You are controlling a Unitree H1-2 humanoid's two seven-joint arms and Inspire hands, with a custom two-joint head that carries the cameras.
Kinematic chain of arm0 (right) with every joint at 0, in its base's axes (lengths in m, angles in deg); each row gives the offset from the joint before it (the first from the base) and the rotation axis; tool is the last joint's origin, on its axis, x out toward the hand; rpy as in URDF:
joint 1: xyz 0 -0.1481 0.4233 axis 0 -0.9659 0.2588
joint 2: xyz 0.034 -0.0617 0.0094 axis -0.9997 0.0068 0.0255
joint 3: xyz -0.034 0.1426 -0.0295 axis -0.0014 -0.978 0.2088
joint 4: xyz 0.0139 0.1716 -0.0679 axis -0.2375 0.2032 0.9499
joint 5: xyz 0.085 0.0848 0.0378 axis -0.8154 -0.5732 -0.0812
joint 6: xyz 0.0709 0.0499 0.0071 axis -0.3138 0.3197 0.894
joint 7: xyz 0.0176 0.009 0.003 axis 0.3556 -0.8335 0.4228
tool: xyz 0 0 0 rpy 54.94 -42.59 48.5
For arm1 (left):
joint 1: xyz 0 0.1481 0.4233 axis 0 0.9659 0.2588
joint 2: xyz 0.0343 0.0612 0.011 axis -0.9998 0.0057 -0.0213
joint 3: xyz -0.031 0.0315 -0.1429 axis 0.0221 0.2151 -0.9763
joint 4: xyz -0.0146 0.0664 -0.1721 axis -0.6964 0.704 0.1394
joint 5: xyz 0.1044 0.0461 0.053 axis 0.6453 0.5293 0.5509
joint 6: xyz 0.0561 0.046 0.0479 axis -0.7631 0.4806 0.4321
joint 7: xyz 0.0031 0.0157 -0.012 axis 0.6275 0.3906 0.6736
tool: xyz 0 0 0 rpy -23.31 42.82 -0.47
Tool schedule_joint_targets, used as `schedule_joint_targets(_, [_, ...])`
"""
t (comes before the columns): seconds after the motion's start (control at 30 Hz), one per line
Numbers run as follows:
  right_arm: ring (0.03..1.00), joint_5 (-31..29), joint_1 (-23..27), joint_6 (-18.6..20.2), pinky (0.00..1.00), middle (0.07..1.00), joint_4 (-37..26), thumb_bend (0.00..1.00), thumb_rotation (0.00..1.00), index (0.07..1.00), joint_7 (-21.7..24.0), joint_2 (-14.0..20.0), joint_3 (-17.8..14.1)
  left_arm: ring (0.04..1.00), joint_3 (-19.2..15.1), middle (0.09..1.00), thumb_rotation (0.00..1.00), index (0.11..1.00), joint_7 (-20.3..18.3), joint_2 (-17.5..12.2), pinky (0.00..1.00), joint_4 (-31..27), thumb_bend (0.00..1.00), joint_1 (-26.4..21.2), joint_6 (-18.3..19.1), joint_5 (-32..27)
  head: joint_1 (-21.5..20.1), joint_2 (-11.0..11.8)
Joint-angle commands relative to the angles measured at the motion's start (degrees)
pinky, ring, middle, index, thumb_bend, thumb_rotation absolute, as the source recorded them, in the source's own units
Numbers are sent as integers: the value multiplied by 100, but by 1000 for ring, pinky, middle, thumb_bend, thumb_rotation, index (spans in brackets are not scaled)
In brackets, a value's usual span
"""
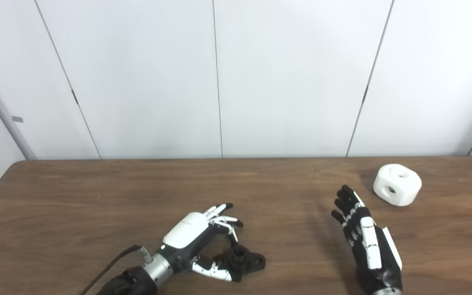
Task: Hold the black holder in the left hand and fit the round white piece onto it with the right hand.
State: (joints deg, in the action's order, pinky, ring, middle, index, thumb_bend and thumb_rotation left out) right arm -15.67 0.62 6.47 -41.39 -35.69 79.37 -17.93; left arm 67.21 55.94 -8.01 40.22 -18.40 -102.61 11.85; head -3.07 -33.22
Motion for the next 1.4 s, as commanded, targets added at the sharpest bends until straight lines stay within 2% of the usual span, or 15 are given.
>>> schedule_joint_targets(0.0, [951,86,76,5,919,951,-355,279,881,931,26,114,10,1000,-27,814,51,481,-70,-63,1000,176,523,-97,22,106,-24,-1])
schedule_joint_targets(0.07, [949,200,36,154,916,947,-548,334,694,925,1,180,10,1000,-36,813,51,481,-69,-52,1000,226,523,-103,23,102,-61,20])
schedule_joint_targets(0.1, [948,272,-5,287,915,947,-736,344,654,923,-17,227,3,1000,-39,813,51,481,-79,-49,1000,244,523,-105,37,106,-61,20])
schedule_joint_targets(0.17, [922,548,-77,488,856,918,-1069,407,455,895,-77,325,-1,999,-42,816,51,481,-107,-49,1000,258,523,-109,70,114,-117,33])
schedule_joint_targets(0.3, [847,1539,-178,399,741,857,-1590,441,354,840,-317,517,-56,996,-43,817,51,481,-91,-49,1000,387,523,-140,34,109,-272,64])
schedule_joint_targets(0.47, [801,1890,-136,250,676,813,-1916,506,212,774,-694,616,-518,997,-47,815,50,482,10,-39,1000,574,523,-168,-91,142,-413,123])
schedule_joint_targets(0.57, [811,1705,-45,-147,697,817,-1703,521,189,767,-856,788,-870,992,-55,813,49,482,11,-21,1000,604,523,-162,-59,142,-478,143])
schedule_joint_targets(0.67, [825,1780,51,-381,722,826,-1465,566,260,760,-1158,851,-1227,990,-53,814,49,481,46,-9,1000,655,523,-147,-91,150,-583,186])
schedule_joint_targets(0.73, [819,1895,133,-695,709,826,-1297,547,258,765,-1324,932,-1392,987,-50,813,49,482,99,-10,1000,717,523,-140,-159,156,-681,217])
schedule_joint_targets(0.8, [809,2002,214,-824,689,820,-1252,525,234,761,-1433,988,-1480,985,-52,811,49,482,127,-16,1000,768,523,-140,-210,144,-754,232])
schedule_joint_targets(0.97, [782,2622,497,-519,657,792,-1224,597,262,747,-1722,1144,-1683,977,-75,808,48,482,173,-33,1000,844,523,-142,-270,122,-982,305])
schedule_joint_targets(1.13, [794,3160,760,-270,677,817,-645,667,287,772,-1876,1418,-1764,975,-93,807,47,482,188,-47,1000,869,523,-136,-304,106,-1131,359])
schedule_joint_targets(1.2, [810,3273,866,-94,708,824,-462,715,281,780,-1823,1543,-1726,974,-96,807,46,482,196,-55,1000,886,522,-138,-325,102,-1183,365])
schedule_joint_targets(1.27, [850,3361,954,133,757,858,-349,714,338,811,-1726,1650,-1653,969,-105,807,46,482,206,-61,1000,911,522,-140,-341,98,-1218,374])
schedule_joint_targets(1.37, [870,3315,1175,477,764,879,-98,712,337,825,-1533,1774,-1498,965,-108,804,47,482,224,-72,1000,932,522,-138,-345,73,-1287,395])
